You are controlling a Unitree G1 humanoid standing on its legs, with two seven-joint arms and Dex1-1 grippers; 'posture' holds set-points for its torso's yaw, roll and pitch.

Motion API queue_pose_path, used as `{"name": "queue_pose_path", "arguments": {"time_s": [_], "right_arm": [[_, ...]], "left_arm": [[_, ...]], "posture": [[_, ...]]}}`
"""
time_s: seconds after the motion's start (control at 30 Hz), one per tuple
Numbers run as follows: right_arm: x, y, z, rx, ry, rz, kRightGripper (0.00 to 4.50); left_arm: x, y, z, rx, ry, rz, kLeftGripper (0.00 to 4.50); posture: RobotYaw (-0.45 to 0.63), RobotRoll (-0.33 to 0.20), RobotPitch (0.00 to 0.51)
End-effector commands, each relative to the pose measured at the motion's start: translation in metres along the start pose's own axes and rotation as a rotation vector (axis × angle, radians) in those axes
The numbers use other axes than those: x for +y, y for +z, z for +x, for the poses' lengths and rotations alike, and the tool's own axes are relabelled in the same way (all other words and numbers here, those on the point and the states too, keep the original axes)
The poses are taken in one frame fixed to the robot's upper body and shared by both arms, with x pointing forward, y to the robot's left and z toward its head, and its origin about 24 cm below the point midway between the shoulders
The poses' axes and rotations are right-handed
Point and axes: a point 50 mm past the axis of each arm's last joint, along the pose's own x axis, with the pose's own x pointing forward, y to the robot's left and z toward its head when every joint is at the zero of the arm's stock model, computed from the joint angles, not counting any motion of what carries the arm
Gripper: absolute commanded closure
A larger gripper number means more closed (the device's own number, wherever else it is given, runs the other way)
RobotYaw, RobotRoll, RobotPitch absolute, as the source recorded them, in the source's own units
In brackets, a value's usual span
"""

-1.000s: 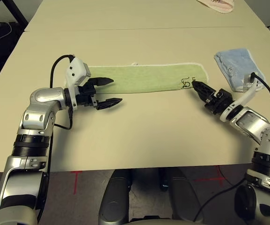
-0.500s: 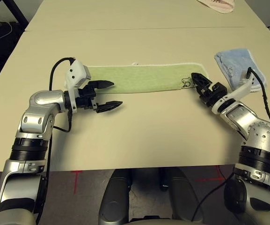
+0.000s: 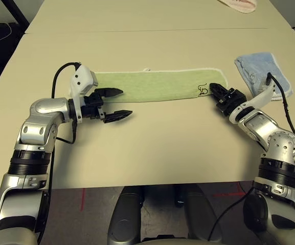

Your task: Fold the towel and set it aside.

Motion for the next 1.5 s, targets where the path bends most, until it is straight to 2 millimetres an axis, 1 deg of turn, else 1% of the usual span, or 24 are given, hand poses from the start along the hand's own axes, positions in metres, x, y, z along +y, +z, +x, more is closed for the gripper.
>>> {"name": "queue_pose_path", "arguments": {"time_s": [0.03, 0.33, 0.57, 0.8, 1.0, 1.23, 1.33, 1.5], "right_arm": [[-0.011, -0.005, -0.006, 0.025, -0.053, 0.003, 4.47], [-0.015, -0.005, -0.016, 0.025, -0.07, -0.023, 4.47], [-0.02, 0.01, -0.025, -0.029, -0.107, -0.065, 4.47], [-0.023, 0.036, -0.032, -0.111, -0.115, -0.133, 4.47], [-0.027, 0.052, -0.037, -0.134, -0.122, -0.236, 4.47], [-0.019, 0.066, -0.042, -0.108, -0.025, -0.42, 4.47], [-0.014, 0.066, -0.04, -0.079, 0.024, -0.491, 4.47], [-0.004, 0.061, -0.032, -0.033, 0.1, -0.609, 4.47]], "left_arm": [[-0.004, 0.0, -0.001, 0.011, -0.027, 0.001, 0.0], [-0.004, -0.001, -0.002, 0.021, -0.039, -0.006, 0.0], [-0.003, 0.0, -0.002, 0.023, -0.039, -0.007, 0.0], [-0.001, 0.003, 0.0, 0.0, -0.027, -0.02, 0.0], [0.001, 0.006, 0.001, -0.016, -0.017, -0.032, 0.0], [0.003, 0.008, 0.001, -0.025, -0.005, -0.042, 0.0], [0.004, 0.009, 0.001, -0.031, -0.002, -0.046, 0.0], [0.005, 0.009, 0.002, -0.032, 0.002, -0.042, 0.0]], "posture": [[0.07, 0.0, 0.244], [0.07, 0.0, 0.242], [0.06, 0.0, 0.235], [0.05, 0.0, 0.231], [0.05, 0.0, 0.226], [0.05, 0.0, 0.223], [0.05, 0.0, 0.222], [0.05, 0.0, 0.221]]}}
